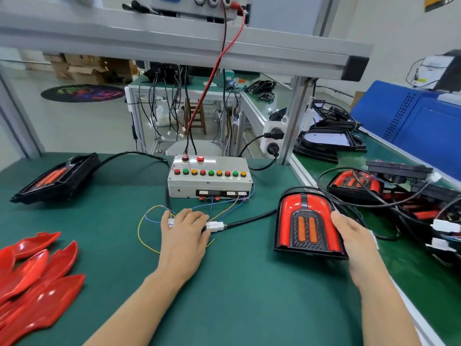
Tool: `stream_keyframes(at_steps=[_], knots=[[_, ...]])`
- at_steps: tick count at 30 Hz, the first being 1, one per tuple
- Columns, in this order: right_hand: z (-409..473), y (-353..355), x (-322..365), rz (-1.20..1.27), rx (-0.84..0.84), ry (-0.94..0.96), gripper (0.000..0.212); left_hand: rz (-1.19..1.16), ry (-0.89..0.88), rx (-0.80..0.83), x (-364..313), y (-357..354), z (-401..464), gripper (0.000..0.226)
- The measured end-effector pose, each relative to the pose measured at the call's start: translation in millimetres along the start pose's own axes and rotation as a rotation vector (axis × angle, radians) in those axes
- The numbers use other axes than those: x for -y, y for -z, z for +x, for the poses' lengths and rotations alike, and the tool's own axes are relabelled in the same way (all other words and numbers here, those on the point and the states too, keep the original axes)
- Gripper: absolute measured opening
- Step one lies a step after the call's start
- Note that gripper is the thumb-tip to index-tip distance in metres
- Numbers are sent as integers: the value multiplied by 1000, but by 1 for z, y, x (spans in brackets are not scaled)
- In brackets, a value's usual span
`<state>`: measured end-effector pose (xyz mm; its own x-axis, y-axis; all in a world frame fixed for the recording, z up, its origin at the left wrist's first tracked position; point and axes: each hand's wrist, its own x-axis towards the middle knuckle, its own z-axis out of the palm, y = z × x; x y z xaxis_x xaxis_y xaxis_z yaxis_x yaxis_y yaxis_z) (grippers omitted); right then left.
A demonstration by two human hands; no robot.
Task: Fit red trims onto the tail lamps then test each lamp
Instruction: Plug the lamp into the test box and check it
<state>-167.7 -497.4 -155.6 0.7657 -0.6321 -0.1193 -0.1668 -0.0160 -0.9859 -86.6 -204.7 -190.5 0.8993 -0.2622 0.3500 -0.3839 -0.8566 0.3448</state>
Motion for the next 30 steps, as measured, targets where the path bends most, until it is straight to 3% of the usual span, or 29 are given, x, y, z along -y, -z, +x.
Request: stream_keyframes(at_steps=[7, 13, 16, 22, 30], knots=[[-15, 0, 9, -287, -107, 101, 41, -28, 10, 10, 2, 1, 1, 27], [-38, -27, 38, -796, -211, 252, 43, -59, 11, 3, 4, 0, 1, 24], [-51, -53, 48, -921, -123, 390, 40, -99, 2, -21, 4, 1, 0, 20], [-77, -129, 38, -993, 240, 697, 40, -145, -20, -52, 2, 4, -1, 15], [-74, -161, 5, -1024, 317, 714, 33, -161, -37, -51, 3, 5, 0, 17]])
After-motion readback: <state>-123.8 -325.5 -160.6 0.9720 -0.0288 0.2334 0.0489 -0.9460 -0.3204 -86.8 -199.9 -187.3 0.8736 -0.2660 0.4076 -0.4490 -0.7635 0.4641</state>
